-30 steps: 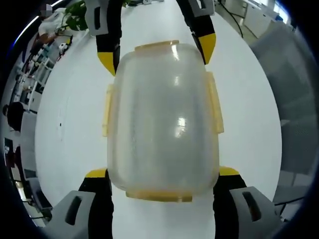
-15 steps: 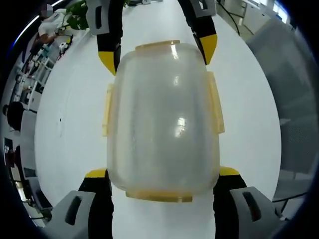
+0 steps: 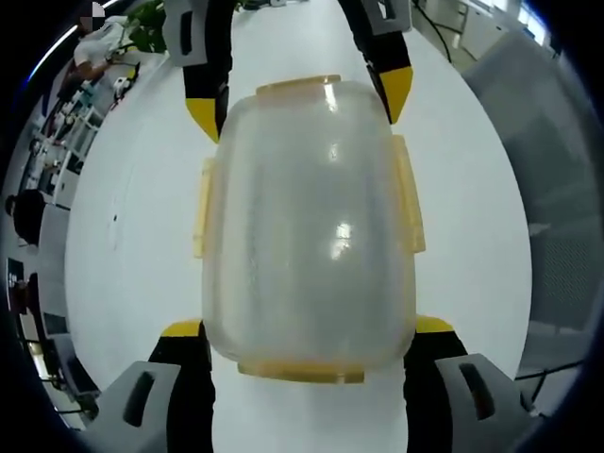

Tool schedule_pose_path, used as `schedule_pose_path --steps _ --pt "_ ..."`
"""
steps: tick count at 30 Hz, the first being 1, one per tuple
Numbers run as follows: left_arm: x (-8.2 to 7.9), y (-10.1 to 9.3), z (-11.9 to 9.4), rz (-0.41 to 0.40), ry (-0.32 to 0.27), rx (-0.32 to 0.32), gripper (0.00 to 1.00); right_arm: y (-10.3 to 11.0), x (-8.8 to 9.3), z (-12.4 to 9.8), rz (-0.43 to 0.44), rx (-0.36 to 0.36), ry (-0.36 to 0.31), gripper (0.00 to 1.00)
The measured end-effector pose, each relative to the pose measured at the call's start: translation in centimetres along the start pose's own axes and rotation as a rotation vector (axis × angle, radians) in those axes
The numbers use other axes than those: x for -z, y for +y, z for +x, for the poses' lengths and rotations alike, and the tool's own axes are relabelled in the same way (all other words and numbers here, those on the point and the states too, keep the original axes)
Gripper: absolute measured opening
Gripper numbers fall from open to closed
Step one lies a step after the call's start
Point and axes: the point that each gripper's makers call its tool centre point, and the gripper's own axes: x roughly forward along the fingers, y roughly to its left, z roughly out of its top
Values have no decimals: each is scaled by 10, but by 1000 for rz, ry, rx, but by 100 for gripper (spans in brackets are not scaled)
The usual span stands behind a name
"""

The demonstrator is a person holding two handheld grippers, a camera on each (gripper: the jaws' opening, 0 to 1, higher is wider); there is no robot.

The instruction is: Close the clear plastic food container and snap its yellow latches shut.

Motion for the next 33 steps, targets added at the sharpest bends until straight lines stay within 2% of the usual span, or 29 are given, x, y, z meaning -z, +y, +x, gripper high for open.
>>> schedule_pose_path --steps 9,33 --pt "0 1 0 -5 -10 7 82 -1 -1 0 0 -5 4 74" --pt "9 22 2 -12 -2 5 82 -23 -7 5 -1 7 -8 75"
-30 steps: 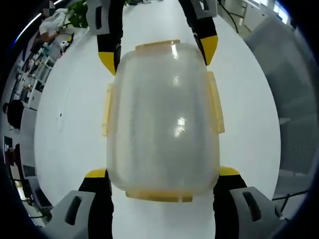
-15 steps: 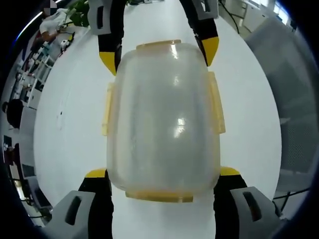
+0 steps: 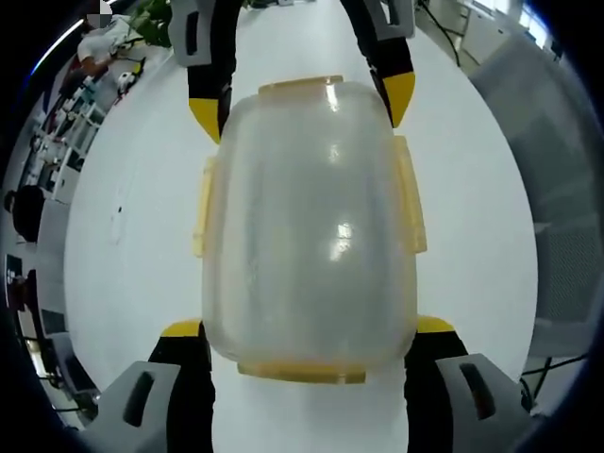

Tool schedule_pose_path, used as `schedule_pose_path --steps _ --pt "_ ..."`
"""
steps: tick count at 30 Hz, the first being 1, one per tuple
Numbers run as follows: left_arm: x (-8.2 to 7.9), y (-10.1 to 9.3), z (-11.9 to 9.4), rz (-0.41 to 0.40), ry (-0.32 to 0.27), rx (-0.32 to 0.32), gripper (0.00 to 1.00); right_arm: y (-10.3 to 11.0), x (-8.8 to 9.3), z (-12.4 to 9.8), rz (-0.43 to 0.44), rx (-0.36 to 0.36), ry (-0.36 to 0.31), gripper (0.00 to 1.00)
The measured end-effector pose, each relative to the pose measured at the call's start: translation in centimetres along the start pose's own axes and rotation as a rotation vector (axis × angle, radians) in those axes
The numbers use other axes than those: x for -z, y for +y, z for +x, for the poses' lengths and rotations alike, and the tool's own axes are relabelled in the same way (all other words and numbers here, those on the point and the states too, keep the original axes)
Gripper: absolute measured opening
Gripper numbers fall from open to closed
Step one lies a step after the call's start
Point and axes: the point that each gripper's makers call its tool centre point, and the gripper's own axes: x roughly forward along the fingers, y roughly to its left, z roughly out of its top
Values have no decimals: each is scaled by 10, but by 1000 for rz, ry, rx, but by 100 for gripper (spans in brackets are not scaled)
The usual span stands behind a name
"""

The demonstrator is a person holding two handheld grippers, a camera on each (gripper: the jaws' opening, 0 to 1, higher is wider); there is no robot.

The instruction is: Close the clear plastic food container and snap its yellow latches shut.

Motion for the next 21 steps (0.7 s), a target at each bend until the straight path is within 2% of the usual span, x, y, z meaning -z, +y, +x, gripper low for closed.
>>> schedule_pose_path --steps 21 --pt "0 17 2 -5 -6 -2 82 -17 1 0 -7 -1 -2 76"
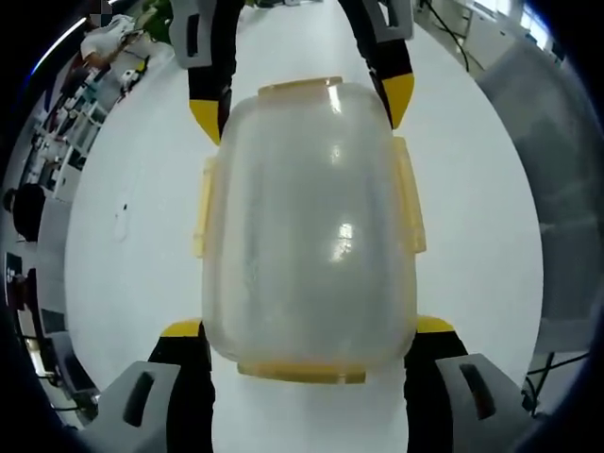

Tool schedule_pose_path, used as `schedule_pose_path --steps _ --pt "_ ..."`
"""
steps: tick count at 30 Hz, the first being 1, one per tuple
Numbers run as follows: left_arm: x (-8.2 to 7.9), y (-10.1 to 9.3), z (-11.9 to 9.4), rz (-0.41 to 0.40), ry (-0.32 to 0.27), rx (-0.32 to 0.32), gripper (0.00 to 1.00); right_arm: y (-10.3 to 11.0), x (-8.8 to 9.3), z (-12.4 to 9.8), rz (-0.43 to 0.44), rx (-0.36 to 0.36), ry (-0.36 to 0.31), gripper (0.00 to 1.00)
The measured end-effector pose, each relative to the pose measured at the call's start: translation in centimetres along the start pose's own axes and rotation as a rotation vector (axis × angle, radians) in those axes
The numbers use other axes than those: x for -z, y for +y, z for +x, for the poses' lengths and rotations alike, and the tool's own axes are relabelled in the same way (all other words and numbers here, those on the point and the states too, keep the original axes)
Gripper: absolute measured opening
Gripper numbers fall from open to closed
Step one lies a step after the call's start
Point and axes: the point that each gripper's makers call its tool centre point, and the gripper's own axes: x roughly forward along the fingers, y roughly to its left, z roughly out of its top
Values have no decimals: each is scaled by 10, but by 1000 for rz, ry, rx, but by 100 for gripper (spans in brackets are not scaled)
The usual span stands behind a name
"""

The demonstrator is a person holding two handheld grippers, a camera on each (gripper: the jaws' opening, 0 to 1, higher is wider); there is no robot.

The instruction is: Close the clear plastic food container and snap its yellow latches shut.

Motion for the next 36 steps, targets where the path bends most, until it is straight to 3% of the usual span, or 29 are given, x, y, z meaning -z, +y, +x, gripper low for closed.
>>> schedule_pose_path --steps 13,36 --pt "1 10 1 -8 -4 -2 82 -11 1 1 -7 -2 10 76" --pt "0 11 2 -17 -14 -4 82 -14 2 3 -20 12 18 78"
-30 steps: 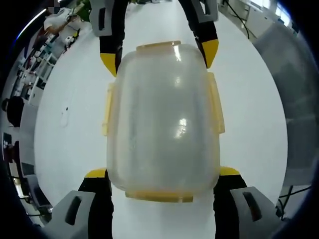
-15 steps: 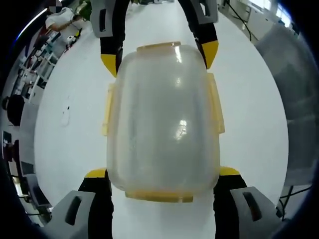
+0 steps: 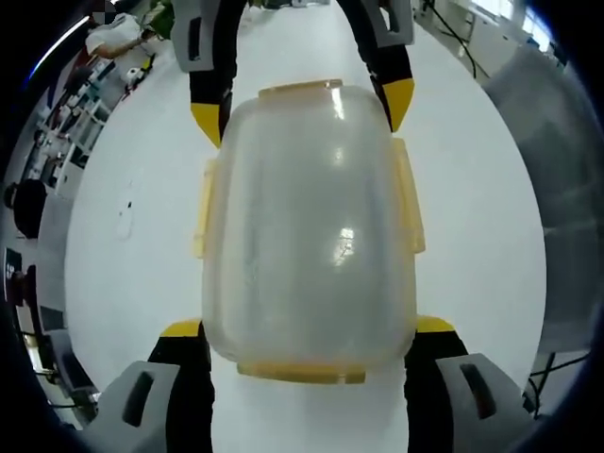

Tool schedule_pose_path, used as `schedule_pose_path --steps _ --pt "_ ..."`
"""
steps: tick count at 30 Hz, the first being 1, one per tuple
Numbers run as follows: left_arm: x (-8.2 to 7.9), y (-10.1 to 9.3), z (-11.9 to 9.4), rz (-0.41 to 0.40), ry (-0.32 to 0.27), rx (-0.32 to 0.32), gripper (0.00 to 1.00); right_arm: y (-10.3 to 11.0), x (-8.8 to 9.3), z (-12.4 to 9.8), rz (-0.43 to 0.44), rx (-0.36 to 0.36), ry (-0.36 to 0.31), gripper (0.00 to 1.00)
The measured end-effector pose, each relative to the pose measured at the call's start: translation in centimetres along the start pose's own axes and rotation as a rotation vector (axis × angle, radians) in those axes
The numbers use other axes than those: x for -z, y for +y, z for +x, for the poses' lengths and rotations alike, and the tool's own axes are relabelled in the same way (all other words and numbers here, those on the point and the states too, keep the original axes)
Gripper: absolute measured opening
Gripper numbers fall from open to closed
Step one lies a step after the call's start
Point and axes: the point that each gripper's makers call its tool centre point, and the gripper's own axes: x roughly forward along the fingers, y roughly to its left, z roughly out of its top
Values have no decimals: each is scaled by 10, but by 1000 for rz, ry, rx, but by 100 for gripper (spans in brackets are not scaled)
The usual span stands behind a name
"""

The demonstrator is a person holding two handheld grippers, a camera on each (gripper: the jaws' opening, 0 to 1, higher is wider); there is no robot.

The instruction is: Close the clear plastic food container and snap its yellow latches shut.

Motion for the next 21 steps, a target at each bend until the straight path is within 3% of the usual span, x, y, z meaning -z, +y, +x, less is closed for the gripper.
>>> schedule_pose_path --steps 1,2,3,4,21 --pt "0 0 0 -9 -3 -5 82 -1 -1 2 7 14 -10 82" --pt "-1 1 0 -8 -11 -13 83 4 -3 5 69 -1 -36 91" --pt "-2 2 1 6 -21 -32 92 6 -6 8 101 -2 -61 97" --pt "-5 3 2 19 -43 -50 100 2 -3 11 49 -7 -51 99" --pt "2 -3 -1 17 -19 -32 99 8 -2 3 59 1 -44 99"
